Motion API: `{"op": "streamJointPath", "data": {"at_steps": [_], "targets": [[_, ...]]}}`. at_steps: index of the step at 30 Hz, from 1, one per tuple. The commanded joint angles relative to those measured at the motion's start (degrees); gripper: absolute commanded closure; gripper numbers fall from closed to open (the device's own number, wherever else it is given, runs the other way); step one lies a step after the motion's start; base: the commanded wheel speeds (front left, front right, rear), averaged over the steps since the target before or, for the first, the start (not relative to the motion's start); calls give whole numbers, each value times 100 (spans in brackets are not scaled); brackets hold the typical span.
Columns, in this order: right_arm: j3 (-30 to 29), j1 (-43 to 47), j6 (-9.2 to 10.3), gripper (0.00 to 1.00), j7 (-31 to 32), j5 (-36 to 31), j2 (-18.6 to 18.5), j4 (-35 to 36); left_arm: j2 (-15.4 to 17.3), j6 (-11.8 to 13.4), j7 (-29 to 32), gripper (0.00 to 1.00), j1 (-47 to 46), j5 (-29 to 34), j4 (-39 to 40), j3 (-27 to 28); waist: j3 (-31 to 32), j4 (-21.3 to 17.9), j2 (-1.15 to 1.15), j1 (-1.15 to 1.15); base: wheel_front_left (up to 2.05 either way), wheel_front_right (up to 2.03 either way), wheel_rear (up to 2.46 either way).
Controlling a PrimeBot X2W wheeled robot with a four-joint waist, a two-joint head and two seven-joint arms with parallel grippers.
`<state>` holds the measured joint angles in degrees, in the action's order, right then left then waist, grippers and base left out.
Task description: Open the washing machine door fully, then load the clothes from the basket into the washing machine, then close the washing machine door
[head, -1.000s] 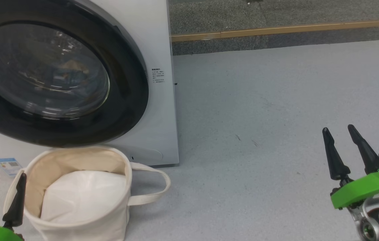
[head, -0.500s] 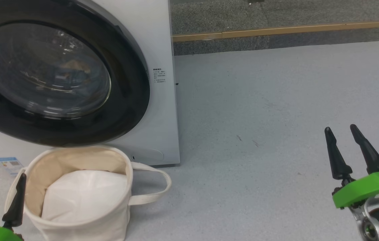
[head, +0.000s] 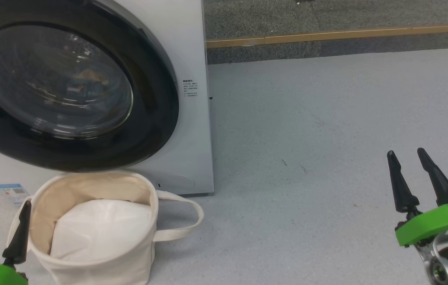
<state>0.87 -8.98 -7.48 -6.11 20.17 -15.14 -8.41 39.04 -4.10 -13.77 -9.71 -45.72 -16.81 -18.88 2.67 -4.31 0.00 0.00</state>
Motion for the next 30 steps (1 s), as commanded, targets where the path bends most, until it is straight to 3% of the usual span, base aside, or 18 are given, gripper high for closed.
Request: {"op": "streamJointPath", "data": {"at_steps": [1,4,5,10,16,21,30], "targets": [[63,-121,-1,0,-44,-52,-91,170,320,-22,-87,0,-400,28,65,260,-3,5,0,0,0,0,0],[58,-120,-1,0,-49,-53,-91,163,327,-40,-86,0,-416,18,62,245,-5,19,0,0,0,0,0],[-2,0,0,100,-1,0,1,-9,2,-35,0,100,-3,0,-15,-13,-5,21,0,0,0,0,0],[62,205,0,100,17,41,155,-386,-427,-44,25,100,249,-22,-237,-186,-8,28,0,0,0,0,0],[15,208,0,100,84,382,206,-394,-575,-58,116,100,258,-250,-210,-62,-9,48,0,13,0,0,0],[-13,216,0,100,131,670,249,-399,-699,-70,192,100,263,-440,-192,42,-30,64,0,1,0,0,0],[-68,219,0,100,218,1189,327,-411,-924,-91,331,100,266,-781,-157,232,-52,93,0,0,0,0,0]]}}
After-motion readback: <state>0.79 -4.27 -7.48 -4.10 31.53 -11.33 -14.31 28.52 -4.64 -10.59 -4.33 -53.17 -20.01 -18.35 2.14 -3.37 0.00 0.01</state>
